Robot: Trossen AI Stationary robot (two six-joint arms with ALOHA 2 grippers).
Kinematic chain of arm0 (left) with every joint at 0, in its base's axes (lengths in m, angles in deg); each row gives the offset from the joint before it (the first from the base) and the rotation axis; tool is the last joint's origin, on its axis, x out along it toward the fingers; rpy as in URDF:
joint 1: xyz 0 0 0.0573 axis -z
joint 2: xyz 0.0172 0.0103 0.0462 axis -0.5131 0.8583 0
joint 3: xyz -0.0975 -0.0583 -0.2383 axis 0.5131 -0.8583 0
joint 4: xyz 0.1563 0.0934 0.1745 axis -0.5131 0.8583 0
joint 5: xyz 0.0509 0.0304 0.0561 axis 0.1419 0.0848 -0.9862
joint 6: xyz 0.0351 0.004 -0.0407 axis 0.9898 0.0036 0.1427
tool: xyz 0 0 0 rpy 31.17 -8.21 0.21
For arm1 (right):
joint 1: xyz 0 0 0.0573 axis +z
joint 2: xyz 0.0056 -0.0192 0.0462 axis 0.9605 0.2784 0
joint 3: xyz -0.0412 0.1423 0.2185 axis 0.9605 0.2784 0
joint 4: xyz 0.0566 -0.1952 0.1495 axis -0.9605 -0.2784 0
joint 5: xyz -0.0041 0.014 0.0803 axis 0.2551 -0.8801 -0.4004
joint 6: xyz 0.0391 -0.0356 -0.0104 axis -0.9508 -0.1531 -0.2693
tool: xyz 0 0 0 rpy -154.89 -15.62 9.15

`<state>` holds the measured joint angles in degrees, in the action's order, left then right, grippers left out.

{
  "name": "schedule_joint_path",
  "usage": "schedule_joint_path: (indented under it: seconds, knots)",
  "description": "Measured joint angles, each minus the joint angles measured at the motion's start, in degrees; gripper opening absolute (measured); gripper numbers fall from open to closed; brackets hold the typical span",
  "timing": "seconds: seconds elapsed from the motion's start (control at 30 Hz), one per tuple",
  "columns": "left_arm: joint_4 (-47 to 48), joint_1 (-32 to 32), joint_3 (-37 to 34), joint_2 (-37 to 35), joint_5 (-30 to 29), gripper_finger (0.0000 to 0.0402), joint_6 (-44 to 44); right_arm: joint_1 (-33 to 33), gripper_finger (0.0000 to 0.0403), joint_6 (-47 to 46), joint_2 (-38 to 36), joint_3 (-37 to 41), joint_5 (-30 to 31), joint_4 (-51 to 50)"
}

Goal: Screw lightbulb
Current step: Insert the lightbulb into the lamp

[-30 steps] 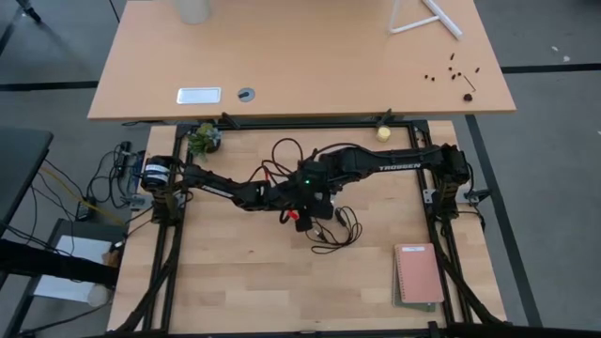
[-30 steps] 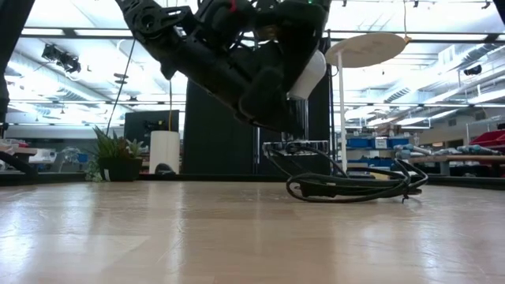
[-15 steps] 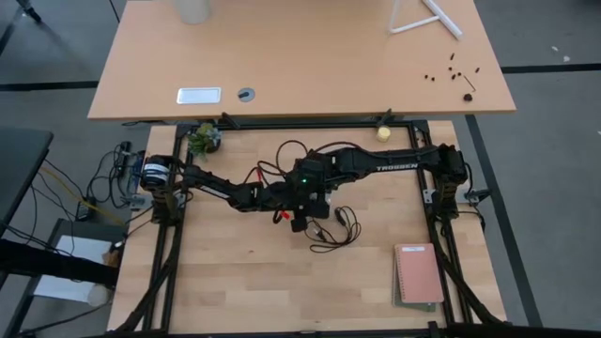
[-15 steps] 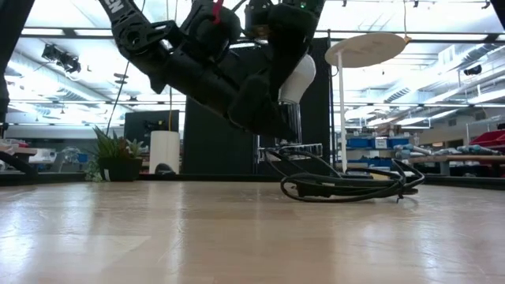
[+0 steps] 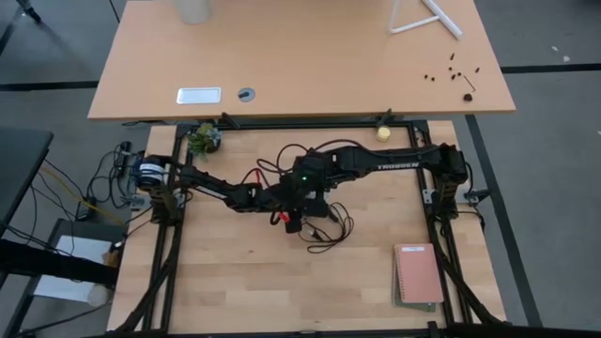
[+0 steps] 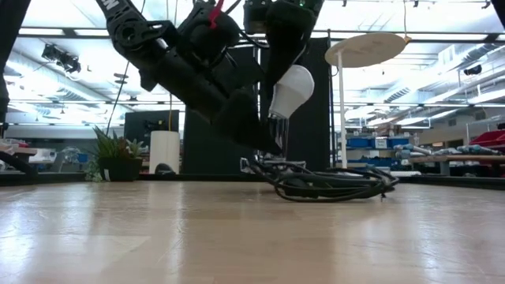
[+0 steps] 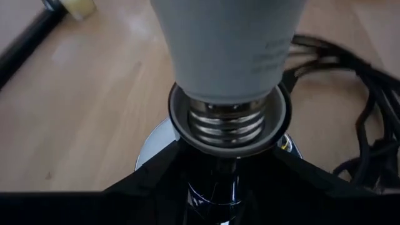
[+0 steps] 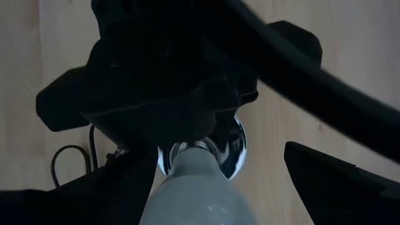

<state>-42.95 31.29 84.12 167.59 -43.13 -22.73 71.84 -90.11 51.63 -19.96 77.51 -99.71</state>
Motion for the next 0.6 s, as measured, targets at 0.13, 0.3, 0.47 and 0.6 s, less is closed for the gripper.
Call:
schedule_joint_path:
  seconds: [0.13,0.3,0.47,0.6]
  knots:
    - [-9.94,0.0,-5.5,-1.08,-0.02,0.02,0.26,0.0,0.0356,0.24,-0.26,-0.19,0.0,0.33]
    - [-22.32,-0.02,-12.63,-1.26,-0.07,0.02,-0.84,0.02,0.0356,0.79,-0.3,-0.17,-0.1,1.92]
    - [-24.33,-0.04,-13.86,-1.24,-0.82,0.02,-1.18,-0.08,0.0356,1.68,-0.3,-0.17,-0.2,5.53]
    - [-20.72,-0.03,-13.68,-1.28,-3.47,0.02,-2.73,-0.71,0.0354,-0.43,-0.37,-0.17,-0.13,1.64]
